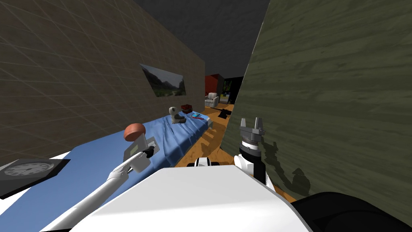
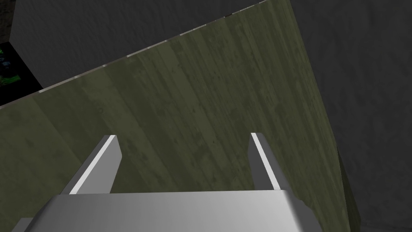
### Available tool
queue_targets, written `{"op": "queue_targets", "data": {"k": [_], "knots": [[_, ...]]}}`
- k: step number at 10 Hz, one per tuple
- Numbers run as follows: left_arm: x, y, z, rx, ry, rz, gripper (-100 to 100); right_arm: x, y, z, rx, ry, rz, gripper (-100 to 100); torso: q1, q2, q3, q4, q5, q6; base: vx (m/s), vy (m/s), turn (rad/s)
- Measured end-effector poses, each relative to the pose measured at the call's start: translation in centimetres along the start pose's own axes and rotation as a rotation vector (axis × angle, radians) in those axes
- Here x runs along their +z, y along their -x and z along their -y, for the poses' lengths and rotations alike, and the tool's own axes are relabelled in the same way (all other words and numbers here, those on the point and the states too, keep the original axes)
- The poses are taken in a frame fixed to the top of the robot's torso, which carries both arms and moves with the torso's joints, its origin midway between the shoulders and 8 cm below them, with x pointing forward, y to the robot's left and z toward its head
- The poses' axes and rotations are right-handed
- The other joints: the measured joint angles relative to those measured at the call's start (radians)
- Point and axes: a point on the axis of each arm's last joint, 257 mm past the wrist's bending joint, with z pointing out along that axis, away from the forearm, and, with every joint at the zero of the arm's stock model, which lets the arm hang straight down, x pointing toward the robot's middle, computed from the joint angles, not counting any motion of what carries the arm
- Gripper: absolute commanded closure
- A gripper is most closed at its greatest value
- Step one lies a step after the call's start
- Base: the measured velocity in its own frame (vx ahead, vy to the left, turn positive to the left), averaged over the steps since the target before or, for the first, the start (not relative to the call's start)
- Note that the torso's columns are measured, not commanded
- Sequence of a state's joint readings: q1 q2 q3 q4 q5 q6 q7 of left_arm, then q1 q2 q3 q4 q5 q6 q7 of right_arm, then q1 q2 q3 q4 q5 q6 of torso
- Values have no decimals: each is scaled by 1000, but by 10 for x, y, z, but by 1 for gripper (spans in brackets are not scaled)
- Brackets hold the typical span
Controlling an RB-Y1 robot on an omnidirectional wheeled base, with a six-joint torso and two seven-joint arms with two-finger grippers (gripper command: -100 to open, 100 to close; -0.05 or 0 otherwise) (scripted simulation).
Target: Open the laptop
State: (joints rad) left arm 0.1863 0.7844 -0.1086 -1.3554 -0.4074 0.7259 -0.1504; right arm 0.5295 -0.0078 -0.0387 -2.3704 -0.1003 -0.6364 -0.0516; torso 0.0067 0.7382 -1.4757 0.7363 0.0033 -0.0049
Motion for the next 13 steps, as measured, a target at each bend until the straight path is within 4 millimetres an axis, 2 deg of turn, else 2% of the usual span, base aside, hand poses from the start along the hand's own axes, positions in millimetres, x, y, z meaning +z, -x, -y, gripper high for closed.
{"op": "queue_targets", "data": {"k": [1, 4, 10, 11, 13], "knots": [[0, -7, -1, 25, 16, 0, -100, 0, 0, 0, 0, 0, 0, 0, -1, 1, 1, 1, 0, 1, 19, -10, 16], [-7, 15, -1, 25, 12, 9, -100, 0, 0, 0, 0, 0, 0, 0, -8, 2, 1, 2, -4, 5, -8, -11, 29], [-20, 50, 1, 38, -1, 12, -100, 0, 0, 0, 0, 0, 0, 0, -7, 0, 0, 2, -3, 5, -1, -9, 17], [-21, 51, 1, 39, 0, 11, 0, 0, 0, 0, 0, 0, 0, 0, -6, 0, 0, 2, -3, 5, 0, 0, 0], [-21, 51, 1, 39, 0, 11, 0, 0, 0, 0, 0, 0, 0, 0, -6, 0, 0, 2, -3, 5, 0, 0, 0]]}}
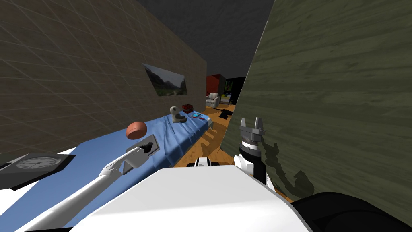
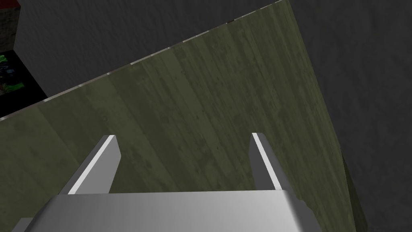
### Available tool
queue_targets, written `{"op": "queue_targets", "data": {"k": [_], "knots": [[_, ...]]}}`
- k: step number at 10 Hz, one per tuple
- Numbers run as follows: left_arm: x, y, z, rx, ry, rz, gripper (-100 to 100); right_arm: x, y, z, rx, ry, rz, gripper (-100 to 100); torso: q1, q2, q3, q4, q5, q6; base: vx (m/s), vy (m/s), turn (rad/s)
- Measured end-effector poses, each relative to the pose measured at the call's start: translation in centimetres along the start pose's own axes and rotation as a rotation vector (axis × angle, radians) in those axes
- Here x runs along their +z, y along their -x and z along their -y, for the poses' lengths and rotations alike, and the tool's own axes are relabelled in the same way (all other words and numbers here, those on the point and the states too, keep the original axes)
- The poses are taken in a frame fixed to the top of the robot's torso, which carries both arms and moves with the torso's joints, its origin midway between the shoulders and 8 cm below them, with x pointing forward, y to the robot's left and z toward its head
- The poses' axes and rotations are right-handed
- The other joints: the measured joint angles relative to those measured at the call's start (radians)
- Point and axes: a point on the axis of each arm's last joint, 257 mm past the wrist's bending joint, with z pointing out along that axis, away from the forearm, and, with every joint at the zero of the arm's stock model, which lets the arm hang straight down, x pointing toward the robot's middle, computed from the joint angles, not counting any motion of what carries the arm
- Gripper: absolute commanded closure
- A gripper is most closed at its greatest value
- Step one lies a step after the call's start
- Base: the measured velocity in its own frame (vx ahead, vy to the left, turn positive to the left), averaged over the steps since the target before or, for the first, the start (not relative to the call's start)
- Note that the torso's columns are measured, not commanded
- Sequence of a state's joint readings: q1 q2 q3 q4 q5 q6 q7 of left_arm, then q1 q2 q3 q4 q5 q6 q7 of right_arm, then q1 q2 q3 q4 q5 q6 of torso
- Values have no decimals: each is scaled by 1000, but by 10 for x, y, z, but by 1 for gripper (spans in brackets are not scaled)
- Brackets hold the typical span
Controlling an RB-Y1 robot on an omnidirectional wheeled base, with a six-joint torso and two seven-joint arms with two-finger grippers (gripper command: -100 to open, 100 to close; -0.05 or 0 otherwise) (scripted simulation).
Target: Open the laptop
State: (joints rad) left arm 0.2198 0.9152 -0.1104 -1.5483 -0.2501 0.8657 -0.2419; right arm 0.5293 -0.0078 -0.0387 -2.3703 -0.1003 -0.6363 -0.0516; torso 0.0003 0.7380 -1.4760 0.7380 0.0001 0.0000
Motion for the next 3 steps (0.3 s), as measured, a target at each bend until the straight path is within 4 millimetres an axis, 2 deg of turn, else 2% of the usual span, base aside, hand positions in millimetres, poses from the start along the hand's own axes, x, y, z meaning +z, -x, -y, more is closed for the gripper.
{"op": "queue_targets", "data": {"k": [3], "knots": [[0, 0, 0, 0, 0, 0, 0, 0, 0, 0, 0, 0, 0, 0, 0, 0, 0, 0, 0, 0, 0, 0, 0]]}}
